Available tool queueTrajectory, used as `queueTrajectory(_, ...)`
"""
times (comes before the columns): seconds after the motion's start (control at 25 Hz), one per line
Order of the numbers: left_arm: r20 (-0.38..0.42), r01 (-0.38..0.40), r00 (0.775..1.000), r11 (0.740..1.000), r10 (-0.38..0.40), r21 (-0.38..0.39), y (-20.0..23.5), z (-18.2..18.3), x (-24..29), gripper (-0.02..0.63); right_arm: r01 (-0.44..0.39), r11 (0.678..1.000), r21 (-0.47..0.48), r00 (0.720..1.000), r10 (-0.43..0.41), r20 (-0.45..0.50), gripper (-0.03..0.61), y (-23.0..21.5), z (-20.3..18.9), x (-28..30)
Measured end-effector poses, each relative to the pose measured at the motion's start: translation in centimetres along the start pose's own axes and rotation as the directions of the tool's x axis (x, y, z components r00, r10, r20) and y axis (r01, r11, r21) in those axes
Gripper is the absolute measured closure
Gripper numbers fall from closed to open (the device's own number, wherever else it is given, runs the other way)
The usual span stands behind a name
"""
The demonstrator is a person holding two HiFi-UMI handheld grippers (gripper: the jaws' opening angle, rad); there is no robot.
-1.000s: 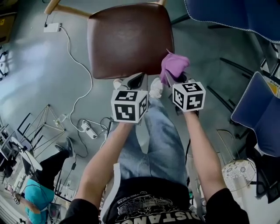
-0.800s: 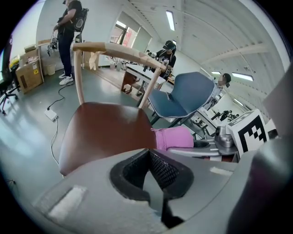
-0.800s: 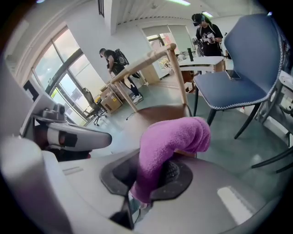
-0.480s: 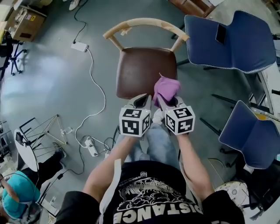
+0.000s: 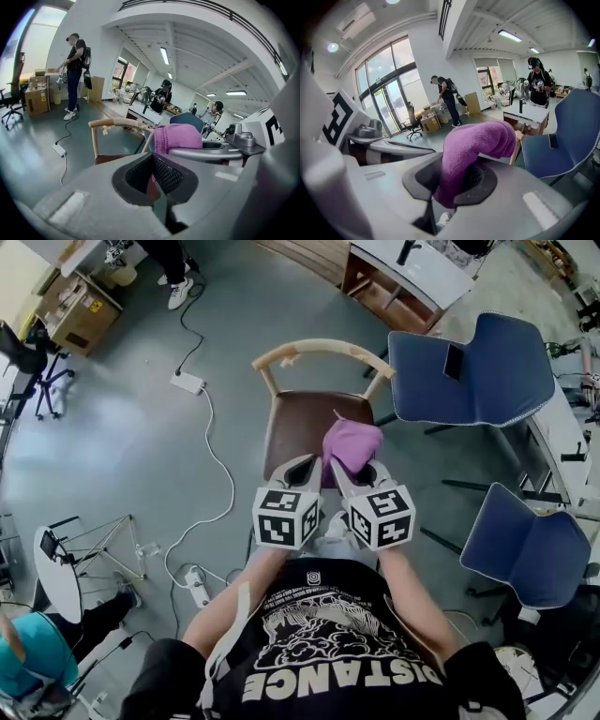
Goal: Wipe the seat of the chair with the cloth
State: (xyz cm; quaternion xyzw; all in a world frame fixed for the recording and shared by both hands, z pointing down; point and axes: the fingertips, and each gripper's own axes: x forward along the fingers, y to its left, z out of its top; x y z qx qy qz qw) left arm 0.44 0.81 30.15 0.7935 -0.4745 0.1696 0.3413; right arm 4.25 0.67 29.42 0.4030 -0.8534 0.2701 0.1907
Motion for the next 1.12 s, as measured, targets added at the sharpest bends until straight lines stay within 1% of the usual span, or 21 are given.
queueTrajectory(0.2,0.057,0.009,0.998,1.0,-0.01,0.027,-0.3,2.1,-1.6,0.62,0.043,0.998,-0.052,0.998,-0.04,0.048,0.518,0.9,2.0,-0.8)
queueTrajectory(0.32,0.076,0.01,0.997,0.999,-0.014,0.045,-0.4,2.6,-2.1,0.62,0.053,0.997,-0.055,0.997,-0.049,0.063,0.518,1.3,2.4,-1.0)
queueTrajectory(0.56,0.073,0.017,0.997,0.998,-0.022,0.065,-0.3,2.7,-2.0,0.62,0.061,0.996,-0.06,0.996,-0.057,0.068,0.518,1.8,2.3,-1.1)
queueTrajectory(1.12,0.064,0.03,0.997,0.998,-0.034,0.063,-0.4,2.2,-1.9,0.62,0.059,0.996,-0.063,0.997,-0.056,0.06,0.518,2.0,2.1,-0.9)
